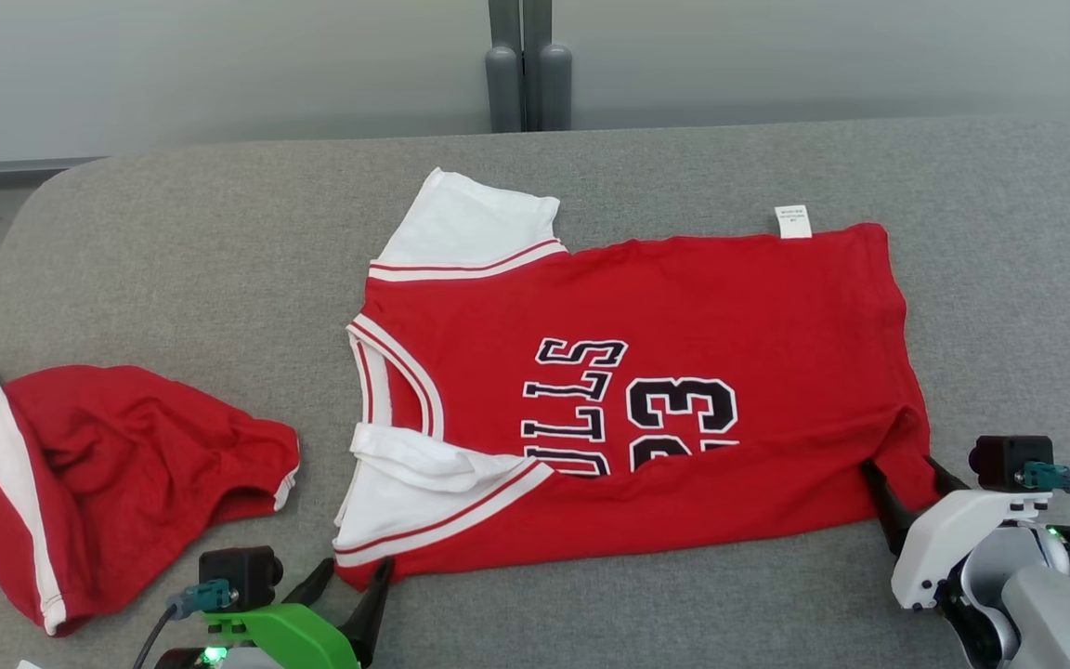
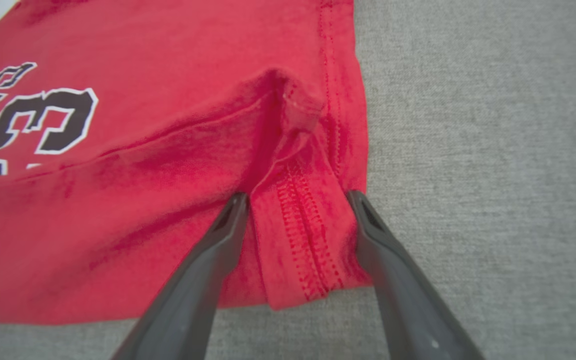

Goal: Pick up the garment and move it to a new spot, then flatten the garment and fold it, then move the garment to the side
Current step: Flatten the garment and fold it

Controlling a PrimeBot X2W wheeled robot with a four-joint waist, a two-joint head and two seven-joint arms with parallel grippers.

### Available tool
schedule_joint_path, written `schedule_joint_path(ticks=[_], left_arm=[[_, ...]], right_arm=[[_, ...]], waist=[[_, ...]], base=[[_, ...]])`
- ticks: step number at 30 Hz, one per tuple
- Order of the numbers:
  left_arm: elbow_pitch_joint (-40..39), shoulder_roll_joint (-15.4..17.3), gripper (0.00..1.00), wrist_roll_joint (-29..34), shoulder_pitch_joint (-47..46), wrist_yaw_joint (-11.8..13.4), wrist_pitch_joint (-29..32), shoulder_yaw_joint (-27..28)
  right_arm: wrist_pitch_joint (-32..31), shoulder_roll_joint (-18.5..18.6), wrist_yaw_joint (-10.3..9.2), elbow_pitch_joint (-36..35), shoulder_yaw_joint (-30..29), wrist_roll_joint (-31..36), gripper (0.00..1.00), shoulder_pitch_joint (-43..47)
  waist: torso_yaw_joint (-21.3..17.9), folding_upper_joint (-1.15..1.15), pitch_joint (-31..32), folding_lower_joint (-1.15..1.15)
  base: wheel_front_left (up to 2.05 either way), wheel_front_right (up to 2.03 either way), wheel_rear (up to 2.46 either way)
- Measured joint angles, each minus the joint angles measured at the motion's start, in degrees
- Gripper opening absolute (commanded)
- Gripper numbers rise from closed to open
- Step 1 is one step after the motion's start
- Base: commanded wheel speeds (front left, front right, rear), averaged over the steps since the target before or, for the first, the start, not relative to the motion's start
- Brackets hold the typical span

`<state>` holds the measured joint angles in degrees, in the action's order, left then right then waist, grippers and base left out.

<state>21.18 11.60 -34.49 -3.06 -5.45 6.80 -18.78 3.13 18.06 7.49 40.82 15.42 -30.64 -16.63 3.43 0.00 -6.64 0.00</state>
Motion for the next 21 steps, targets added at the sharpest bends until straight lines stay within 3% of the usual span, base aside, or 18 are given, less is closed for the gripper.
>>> schedule_joint_path(ticks=[2,4,6,7,8,9,10,11,21], left_arm=[[0.97,0.0,1.0,-0.24,-0.23,0.16,-0.07,0.18],[1.6,-0.01,1.0,-0.64,-0.42,0.14,0.27,0.12],[2.34,-0.08,1.0,-0.89,-0.89,-0.05,0.77,-0.1],[2.77,-0.23,1.0,-1.21,-1.22,-0.1,0.94,-0.27],[3.13,-0.36,0.91,-1.25,-1.56,-0.16,1.13,-0.51],[3.45,-0.41,0.6,-1.25,-1.87,-0.22,1.16,-0.67],[3.66,-0.43,0.06,-1.27,-2.18,-0.42,0.91,-0.71],[3.96,-0.53,0.0,-1.35,-2.5,-0.54,0.7,-0.82],[1.79,1.22,0.0,-1.7,-1.25,-0.62,0.32,-1.12]], right_arm=[[0.08,0.05,0.0,0.29,0.34,-0.66,0.96,-0.03],[0.05,0.09,0.0,0.56,0.75,-1.32,0.84,0.0],[-0.01,0.22,0.0,0.83,1.23,-1.89,0.45,0.03],[-0.01,0.27,0.0,0.97,1.47,-2.19,0.45,0.04],[-0.02,0.25,0.0,1.03,1.75,-2.64,0.18,0.04],[-0.01,0.24,0.01,1.04,2.02,-2.97,0.04,0.03],[0.0,0.25,0.03,1.07,2.2,-3.21,0.0,0.03],[0.18,0.27,0.05,1.09,2.38,-3.48,0.0,0.03],[-0.99,2.74,0.07,-2.37,4.08,-8.16,0.0,2.82]], waist=[[-0.23,0.0,0.18,0.0],[-0.39,0.0,0.37,0.0],[-0.49,0.0,0.54,0.0],[-0.54,0.0,0.62,0.0],[-0.59,0.0,0.69,0.0],[-0.65,0.0,0.76,0.0],[-0.72,0.0,0.81,0.0],[-0.8,0.0,0.88,0.0],[-1.15,0.0,2.83,0.0]], base=[[0.0,0.0,0.0],[0.0,0.0,0.0],[0.0,0.0,0.0],[0.0,0.0,0.0],[0.0,0.0,0.0],[0.0,0.0,0.0],[0.0,0.0,0.0],[0.0,0.0,0.0],[0.0,0.0,0.0]])
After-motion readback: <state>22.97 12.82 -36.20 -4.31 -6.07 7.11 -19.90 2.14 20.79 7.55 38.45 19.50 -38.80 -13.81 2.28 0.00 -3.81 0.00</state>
